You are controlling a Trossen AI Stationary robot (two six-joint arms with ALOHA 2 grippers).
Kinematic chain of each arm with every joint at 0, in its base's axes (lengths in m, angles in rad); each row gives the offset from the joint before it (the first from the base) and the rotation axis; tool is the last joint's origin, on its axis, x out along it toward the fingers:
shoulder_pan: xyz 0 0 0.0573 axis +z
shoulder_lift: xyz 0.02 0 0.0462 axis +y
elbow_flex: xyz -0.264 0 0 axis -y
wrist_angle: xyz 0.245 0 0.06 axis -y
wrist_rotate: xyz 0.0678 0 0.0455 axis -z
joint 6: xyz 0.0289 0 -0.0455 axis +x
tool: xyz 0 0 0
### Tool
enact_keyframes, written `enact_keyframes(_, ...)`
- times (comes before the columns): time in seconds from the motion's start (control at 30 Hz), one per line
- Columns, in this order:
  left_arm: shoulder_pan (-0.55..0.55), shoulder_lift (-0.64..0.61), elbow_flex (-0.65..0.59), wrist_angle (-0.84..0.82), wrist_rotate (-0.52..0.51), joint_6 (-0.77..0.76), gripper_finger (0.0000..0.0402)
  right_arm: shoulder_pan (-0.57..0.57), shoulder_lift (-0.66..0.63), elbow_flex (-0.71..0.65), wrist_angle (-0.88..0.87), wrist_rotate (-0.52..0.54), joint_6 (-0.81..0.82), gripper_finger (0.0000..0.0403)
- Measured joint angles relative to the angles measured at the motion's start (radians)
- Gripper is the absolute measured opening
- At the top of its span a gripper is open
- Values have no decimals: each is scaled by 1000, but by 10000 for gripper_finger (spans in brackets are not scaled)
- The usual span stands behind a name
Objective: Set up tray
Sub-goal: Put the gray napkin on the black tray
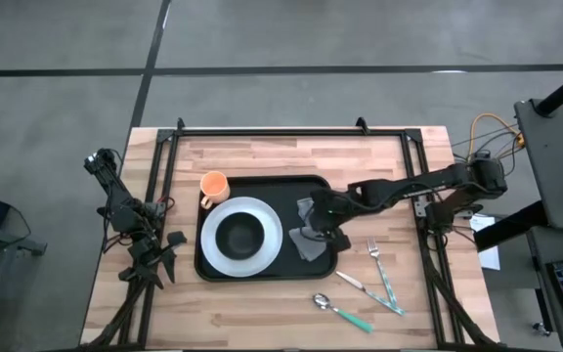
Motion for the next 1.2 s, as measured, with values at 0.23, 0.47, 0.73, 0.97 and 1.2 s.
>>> enact_keyframes(0.23,0,0,0,0,0,0,121,-52,138,98,-26,-104,-3,263)
enact_keyframes(0.47,0,0,0,0,0,0,121,-68,244,191,-70,-107,-37,264)
enact_keyframes(0.73,0,0,0,0,0,0,121,-66,323,228,-96,-147,-40,248)
enact_keyframes(0.97,0,0,0,0,0,0,121,-65,324,229,-87,-147,-28,222)
enact_keyframes(1.2,0,0,0,0,0,0,121,-65,326,228,-87,-147,-31,147)
